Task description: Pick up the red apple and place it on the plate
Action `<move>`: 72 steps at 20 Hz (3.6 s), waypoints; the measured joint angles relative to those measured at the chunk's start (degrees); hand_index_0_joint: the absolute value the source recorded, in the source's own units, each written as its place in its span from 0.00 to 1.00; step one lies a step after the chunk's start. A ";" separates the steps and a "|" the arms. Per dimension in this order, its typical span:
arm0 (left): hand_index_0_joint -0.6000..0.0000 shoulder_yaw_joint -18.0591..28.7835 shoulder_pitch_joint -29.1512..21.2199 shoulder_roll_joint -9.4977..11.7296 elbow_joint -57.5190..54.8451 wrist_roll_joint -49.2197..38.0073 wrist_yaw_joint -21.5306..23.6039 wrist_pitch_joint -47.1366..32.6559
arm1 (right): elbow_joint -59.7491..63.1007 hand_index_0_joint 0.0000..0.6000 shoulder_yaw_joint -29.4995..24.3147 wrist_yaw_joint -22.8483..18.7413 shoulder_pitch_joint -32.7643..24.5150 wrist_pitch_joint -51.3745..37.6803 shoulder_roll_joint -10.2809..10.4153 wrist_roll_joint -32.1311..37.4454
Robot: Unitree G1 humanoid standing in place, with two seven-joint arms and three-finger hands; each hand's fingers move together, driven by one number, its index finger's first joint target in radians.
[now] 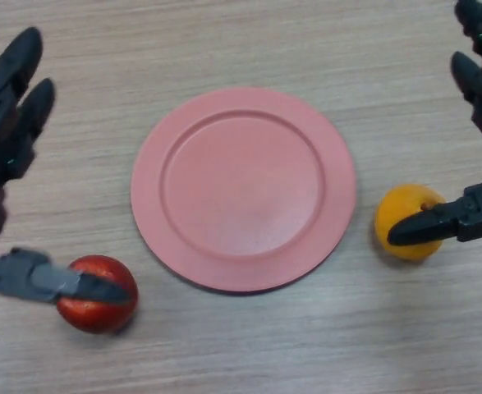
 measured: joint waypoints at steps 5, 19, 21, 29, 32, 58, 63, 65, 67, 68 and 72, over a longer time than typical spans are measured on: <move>1.00 3.64 5.65 -3.70 16.16 5.88 -4.09 -19.00 | 3.28 0.00 1.98 0.40 -0.88 -2.14 1.61 -3.90; 0.92 -6.32 5.71 -2.82 34.56 9.81 4.87 -24.36 | 1.46 0.00 2.56 1.96 -1.18 -2.14 2.44 -4.10; 0.50 -8.68 5.69 -2.84 33.82 10.17 4.97 -19.43 | 1.40 0.00 2.53 1.96 -1.44 -2.13 2.44 -4.09; 0.00 -13.21 6.72 -3.60 22.54 20.59 4.46 -2.53 | 0.51 0.00 0.16 1.94 -3.43 -1.85 0.72 -3.50; 0.00 -13.21 6.39 -3.76 18.20 20.63 4.52 2.44 | 0.18 0.00 -0.87 1.81 -3.35 -1.85 -0.57 -3.42; 1.00 -25.66 -28.08 -4.18 39.95 24.66 7.94 3.79 | 8.23 0.00 -7.23 -3.66 -7.81 -9.29 -7.50 -0.23; 1.00 -19.90 -26.43 -2.24 23.59 12.20 6.18 17.23 | 8.09 0.00 -7.17 -5.22 -6.94 -9.83 -7.45 -0.13; 1.00 -18.56 -26.49 -0.73 18.34 6.99 8.68 19.90 | 7.90 0.00 -6.96 -5.22 -6.91 -10.34 -7.17 -3.00; 1.00 -18.45 -26.35 0.16 13.71 4.59 10.82 19.97 | 5.75 0.00 -6.48 -5.22 -6.14 -10.31 -5.73 -3.40; 1.00 -17.69 -25.54 0.18 11.25 2.88 11.77 19.95 | 4.89 0.00 -5.84 -5.20 -5.83 -10.31 -4.82 -3.36; 1.00 -11.44 -20.41 4.02 4.45 -7.14 12.93 19.94 | 2.58 0.00 -4.56 -5.05 -4.69 -6.15 -3.88 -3.32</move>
